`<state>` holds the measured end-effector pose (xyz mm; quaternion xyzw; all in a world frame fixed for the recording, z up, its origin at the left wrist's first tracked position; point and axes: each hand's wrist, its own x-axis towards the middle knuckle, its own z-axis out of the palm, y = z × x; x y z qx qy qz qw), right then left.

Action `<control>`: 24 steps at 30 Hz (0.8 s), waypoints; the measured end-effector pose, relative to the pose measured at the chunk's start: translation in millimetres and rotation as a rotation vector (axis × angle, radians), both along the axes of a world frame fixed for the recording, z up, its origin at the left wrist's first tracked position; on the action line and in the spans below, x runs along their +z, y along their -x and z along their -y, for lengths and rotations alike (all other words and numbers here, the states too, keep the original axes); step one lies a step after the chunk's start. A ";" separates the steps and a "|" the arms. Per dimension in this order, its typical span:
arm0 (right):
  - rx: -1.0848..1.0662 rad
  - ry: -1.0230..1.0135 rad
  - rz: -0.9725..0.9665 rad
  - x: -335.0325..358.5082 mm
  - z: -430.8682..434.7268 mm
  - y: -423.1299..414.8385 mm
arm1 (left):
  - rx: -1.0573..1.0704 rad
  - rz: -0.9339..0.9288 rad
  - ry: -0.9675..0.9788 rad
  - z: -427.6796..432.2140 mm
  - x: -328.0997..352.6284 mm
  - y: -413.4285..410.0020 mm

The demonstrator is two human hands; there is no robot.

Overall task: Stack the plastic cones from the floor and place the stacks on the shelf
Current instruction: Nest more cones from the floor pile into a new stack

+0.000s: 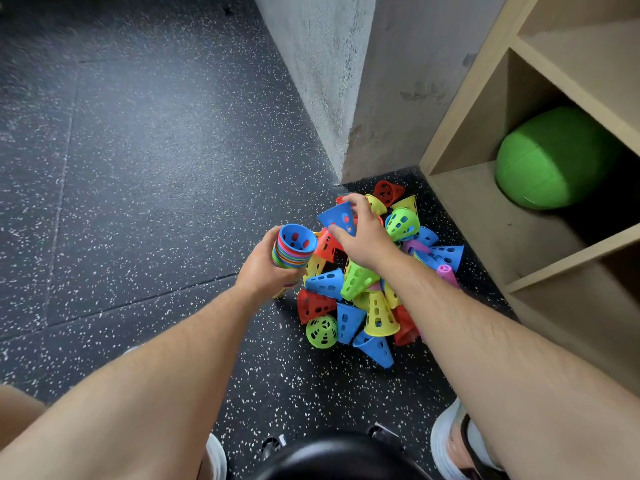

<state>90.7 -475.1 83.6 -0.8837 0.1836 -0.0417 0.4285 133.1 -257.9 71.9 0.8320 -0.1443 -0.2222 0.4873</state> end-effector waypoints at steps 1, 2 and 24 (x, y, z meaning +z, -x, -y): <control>-0.025 -0.033 0.030 4.0 -4.1 -1.2 | -0.004 -0.001 -0.003 0.0 -0.1 0.2; -0.039 -0.053 0.050 7.9 -8.5 -2.4 | -0.006 -0.002 -0.006 -0.1 0.1 0.3; 0.248 0.107 -0.245 -8.0 -42.0 9.6 | 0.012 0.011 -0.041 -8.0 -12.4 -0.2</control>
